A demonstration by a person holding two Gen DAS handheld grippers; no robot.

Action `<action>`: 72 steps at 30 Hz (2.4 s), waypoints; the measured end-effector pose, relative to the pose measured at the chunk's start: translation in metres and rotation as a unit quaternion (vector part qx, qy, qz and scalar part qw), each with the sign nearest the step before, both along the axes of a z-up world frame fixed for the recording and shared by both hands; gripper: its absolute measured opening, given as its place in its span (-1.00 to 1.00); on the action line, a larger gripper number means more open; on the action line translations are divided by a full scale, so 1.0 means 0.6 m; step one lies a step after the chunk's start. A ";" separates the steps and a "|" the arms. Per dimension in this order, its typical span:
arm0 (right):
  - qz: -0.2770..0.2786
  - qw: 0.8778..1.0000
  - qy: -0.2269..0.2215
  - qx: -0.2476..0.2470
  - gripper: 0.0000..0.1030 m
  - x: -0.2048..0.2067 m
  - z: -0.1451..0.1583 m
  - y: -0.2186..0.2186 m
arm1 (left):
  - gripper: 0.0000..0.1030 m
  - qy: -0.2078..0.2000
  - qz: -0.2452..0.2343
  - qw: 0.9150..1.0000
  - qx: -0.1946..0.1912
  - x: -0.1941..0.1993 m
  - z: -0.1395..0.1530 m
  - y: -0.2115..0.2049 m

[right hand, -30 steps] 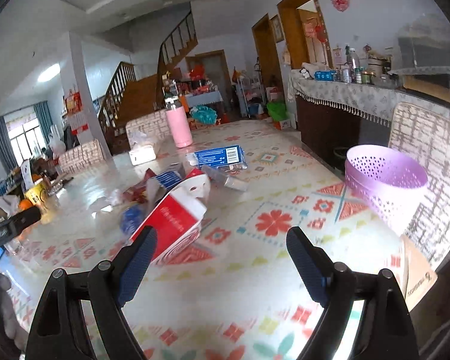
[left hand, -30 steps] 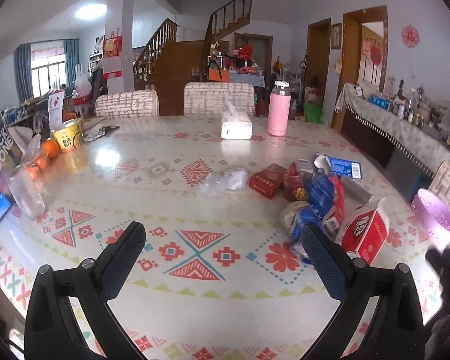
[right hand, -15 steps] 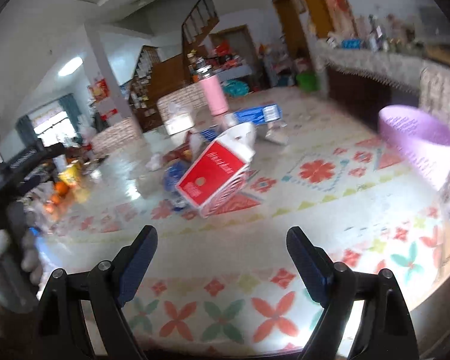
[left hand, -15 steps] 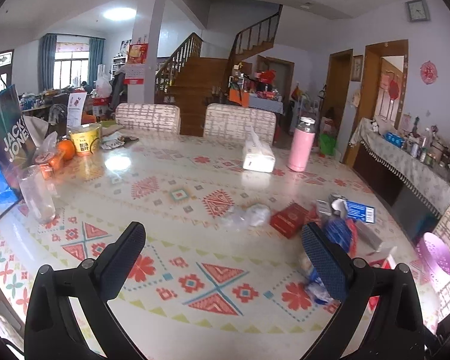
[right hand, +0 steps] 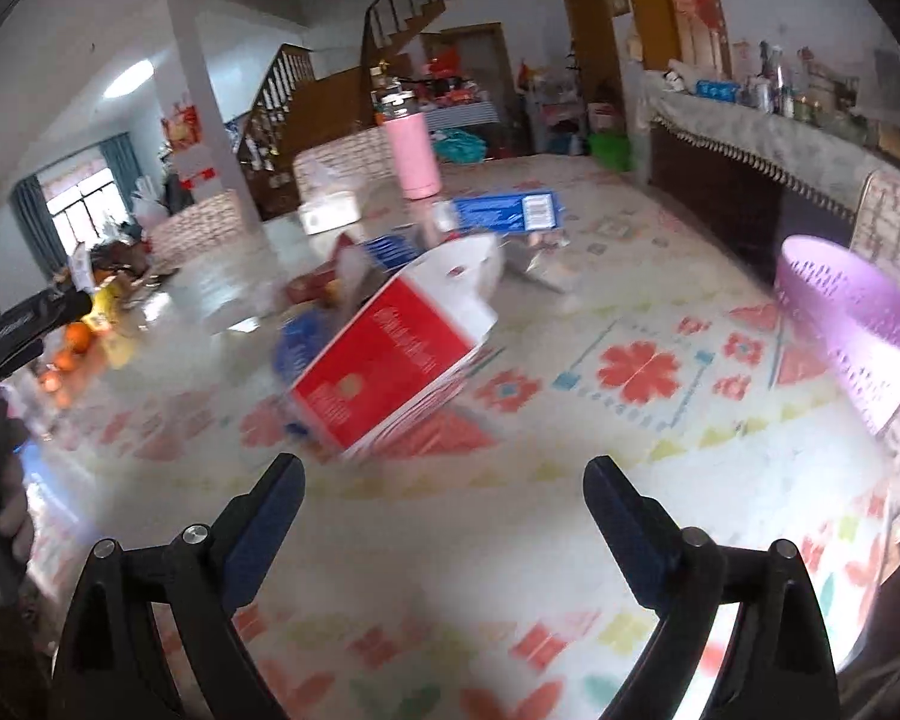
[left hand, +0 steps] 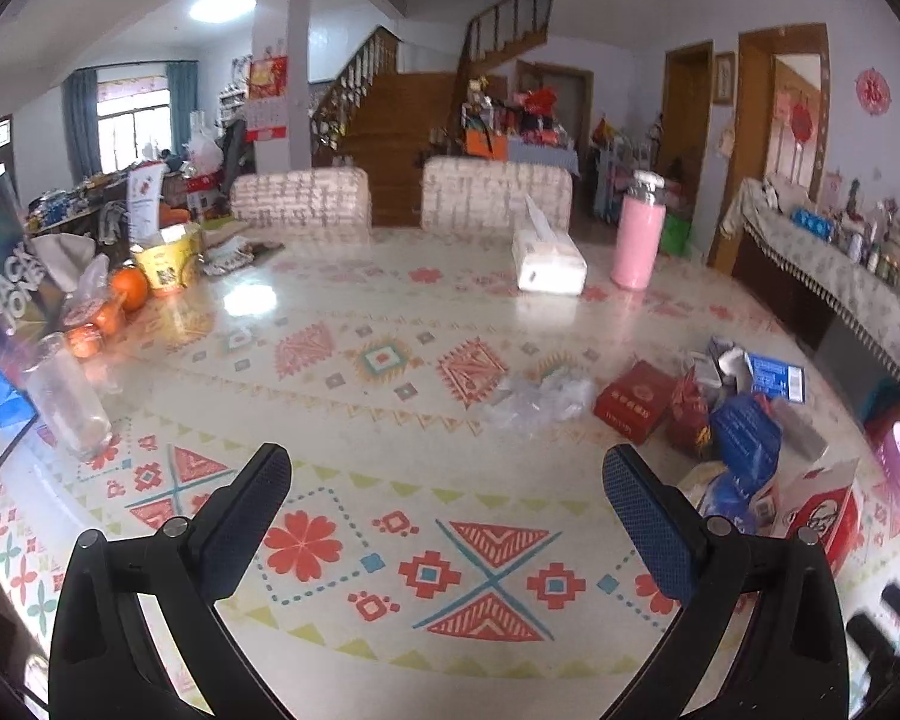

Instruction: Collect trash

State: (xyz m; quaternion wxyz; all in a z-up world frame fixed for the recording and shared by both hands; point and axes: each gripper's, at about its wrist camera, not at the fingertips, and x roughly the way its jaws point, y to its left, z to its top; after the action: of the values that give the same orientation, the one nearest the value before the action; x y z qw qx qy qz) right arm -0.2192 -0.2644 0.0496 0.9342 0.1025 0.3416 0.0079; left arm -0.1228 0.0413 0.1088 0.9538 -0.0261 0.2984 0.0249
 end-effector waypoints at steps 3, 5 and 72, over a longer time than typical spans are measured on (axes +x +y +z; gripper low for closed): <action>-0.004 1.000 0.007 0.006 0.84 0.033 0.004 -0.023 | 1.00 0.011 -0.029 1.000 0.002 0.014 -0.013 -0.019; -0.001 0.999 0.018 0.044 0.77 0.055 0.007 -0.042 | 1.00 0.026 -0.043 0.999 0.014 0.025 -0.024 -0.039; -0.266 0.960 -0.056 0.071 0.21 -0.012 0.088 -0.629 | -0.25 0.163 -0.505 0.847 -0.028 0.106 0.008 -0.894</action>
State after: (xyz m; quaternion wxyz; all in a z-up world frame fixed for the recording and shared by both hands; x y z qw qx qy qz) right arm -0.2261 -0.6416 0.1022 0.9105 0.2553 0.2481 -0.2106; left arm -0.0592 -0.4952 0.1136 0.7713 0.1055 0.4223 -0.4644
